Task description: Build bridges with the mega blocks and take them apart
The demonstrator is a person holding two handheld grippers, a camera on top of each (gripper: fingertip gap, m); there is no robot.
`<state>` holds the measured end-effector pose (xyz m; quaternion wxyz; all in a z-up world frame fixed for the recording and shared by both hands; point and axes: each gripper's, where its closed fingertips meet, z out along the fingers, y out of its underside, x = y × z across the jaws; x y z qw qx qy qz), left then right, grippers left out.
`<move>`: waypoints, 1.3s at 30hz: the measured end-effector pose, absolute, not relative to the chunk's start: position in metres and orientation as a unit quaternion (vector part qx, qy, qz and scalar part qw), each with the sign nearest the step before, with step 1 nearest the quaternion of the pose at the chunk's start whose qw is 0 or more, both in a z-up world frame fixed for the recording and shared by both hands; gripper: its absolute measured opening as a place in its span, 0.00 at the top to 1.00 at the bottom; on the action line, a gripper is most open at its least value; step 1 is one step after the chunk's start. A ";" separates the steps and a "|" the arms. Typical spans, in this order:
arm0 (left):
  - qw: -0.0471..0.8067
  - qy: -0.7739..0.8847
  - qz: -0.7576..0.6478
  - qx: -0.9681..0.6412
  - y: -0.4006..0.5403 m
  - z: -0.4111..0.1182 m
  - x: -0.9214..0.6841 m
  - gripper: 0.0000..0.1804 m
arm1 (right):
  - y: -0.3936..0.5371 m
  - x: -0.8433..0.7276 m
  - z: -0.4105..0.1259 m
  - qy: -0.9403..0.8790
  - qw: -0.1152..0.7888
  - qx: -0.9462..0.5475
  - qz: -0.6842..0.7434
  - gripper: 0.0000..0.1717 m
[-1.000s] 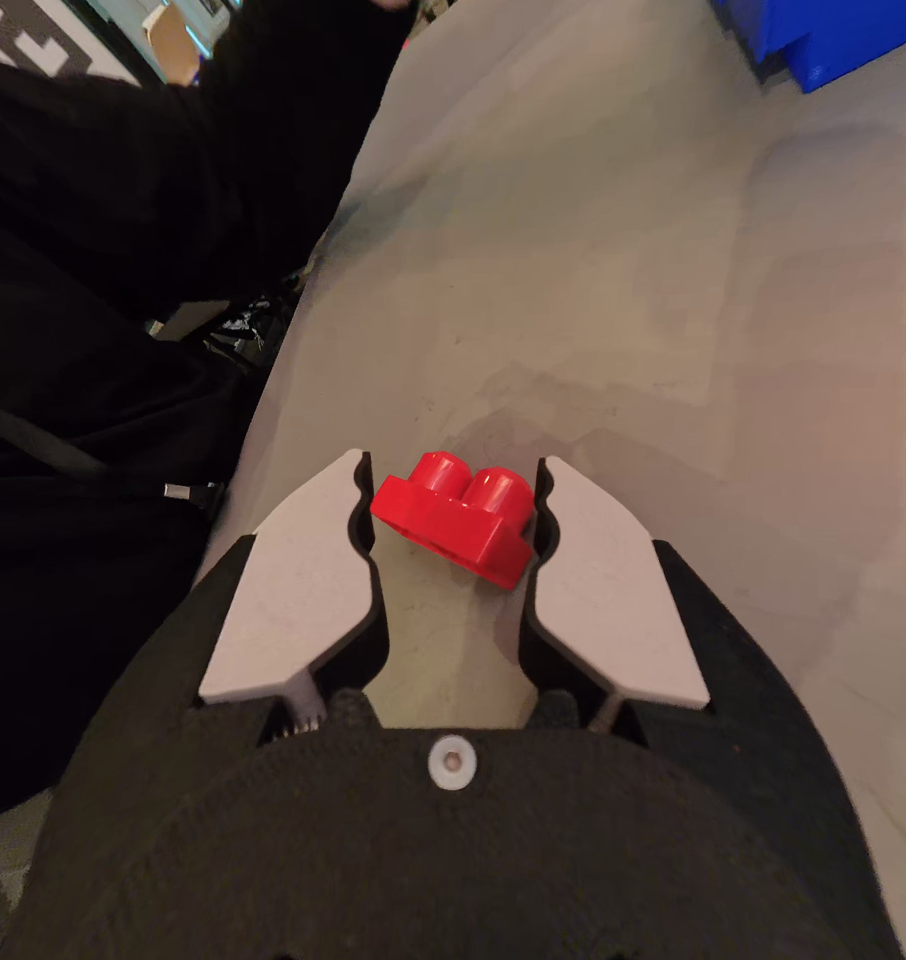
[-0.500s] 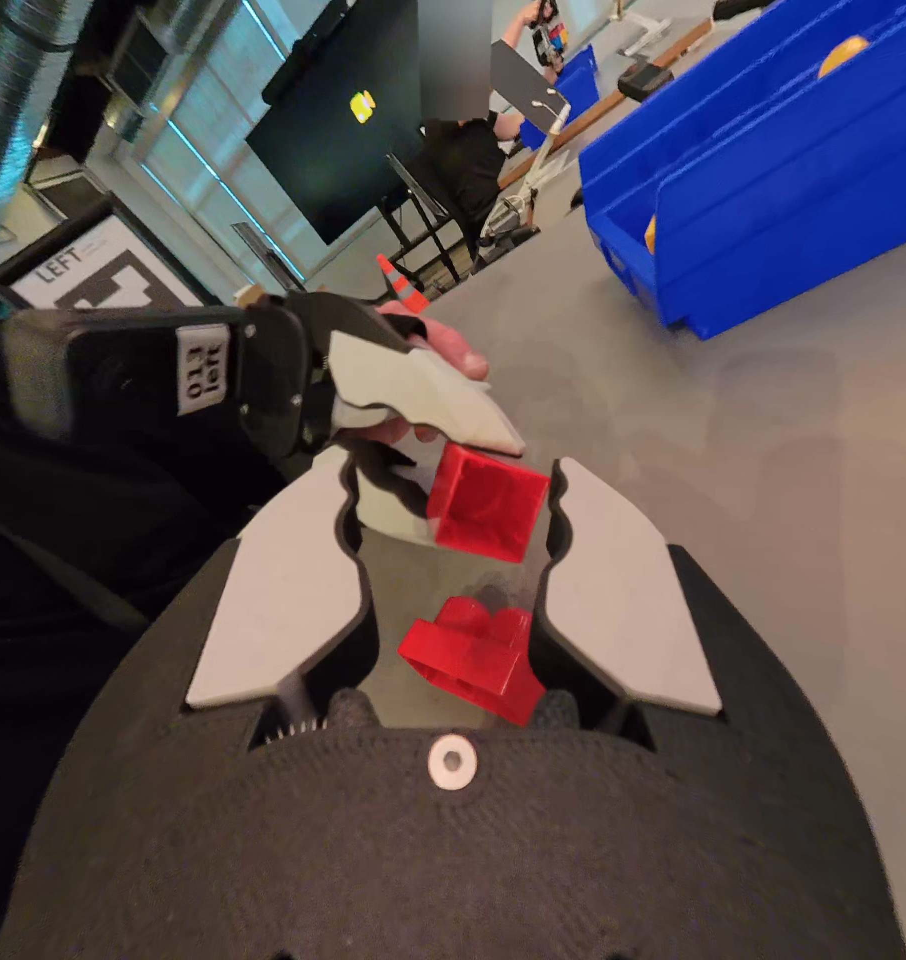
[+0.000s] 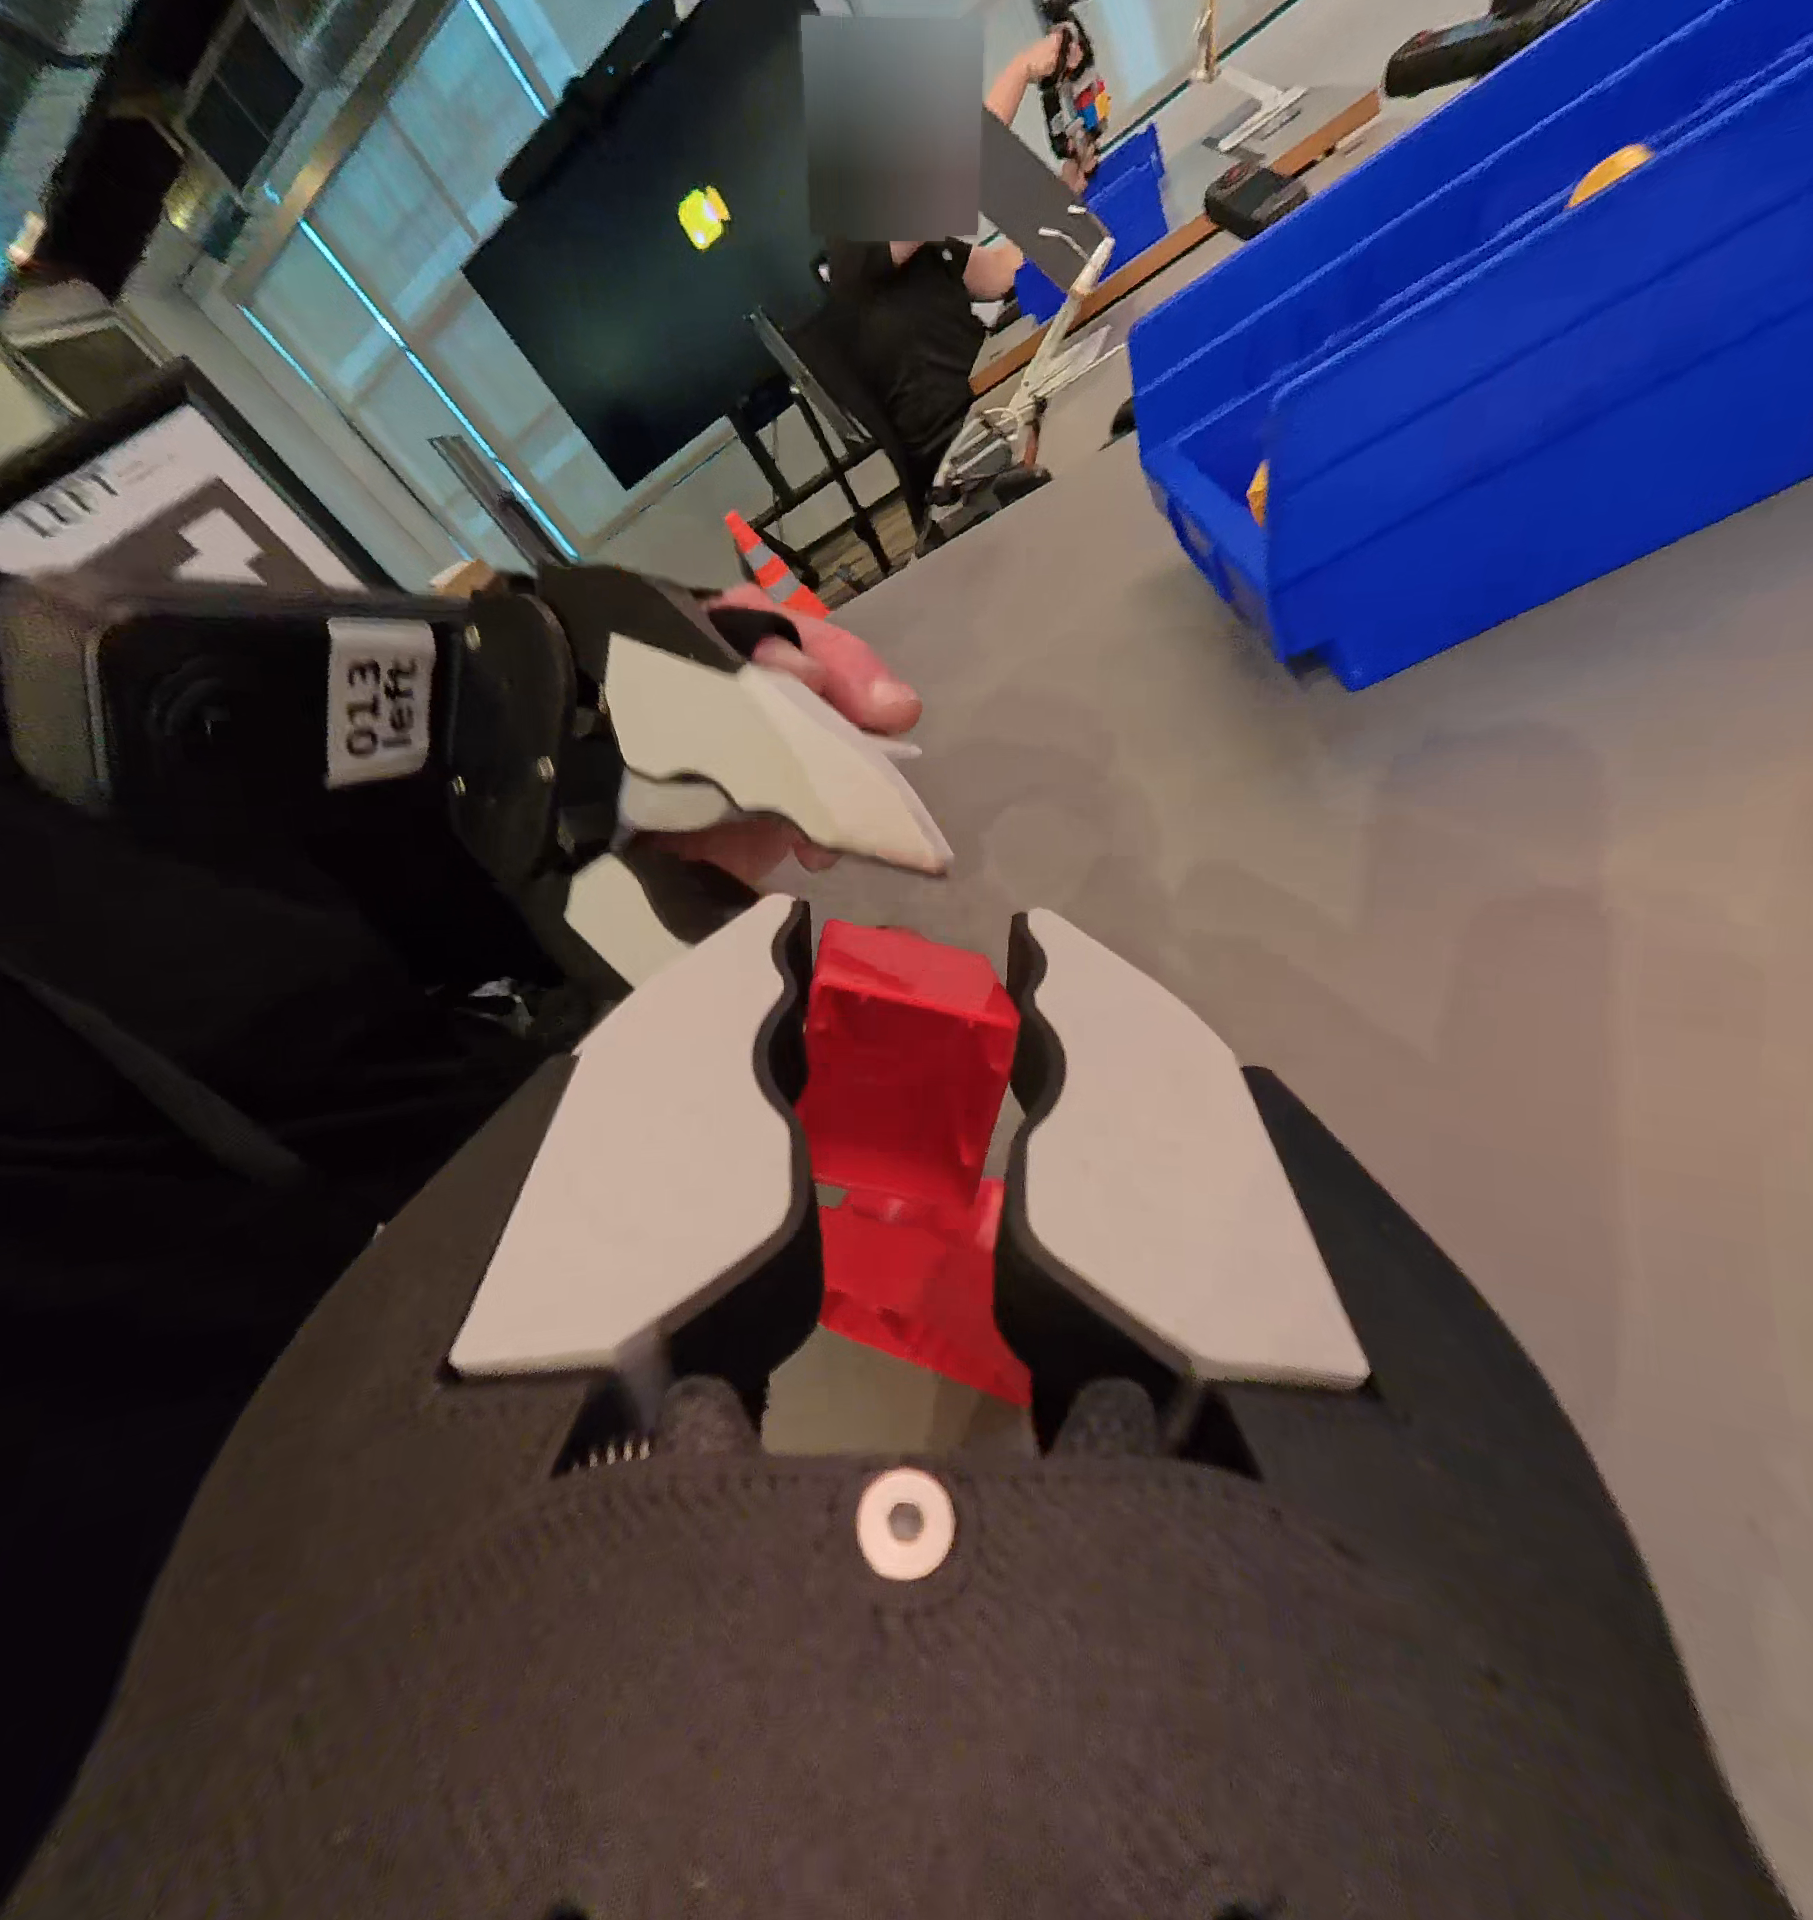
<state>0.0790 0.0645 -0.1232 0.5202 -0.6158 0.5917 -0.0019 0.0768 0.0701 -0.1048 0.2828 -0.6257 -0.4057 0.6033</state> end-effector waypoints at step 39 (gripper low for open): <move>0.073 0.615 0.254 -0.743 0.343 -0.171 -0.241 0.81 | 0.068 0.092 -0.159 -0.522 0.238 -0.666 0.477 0.76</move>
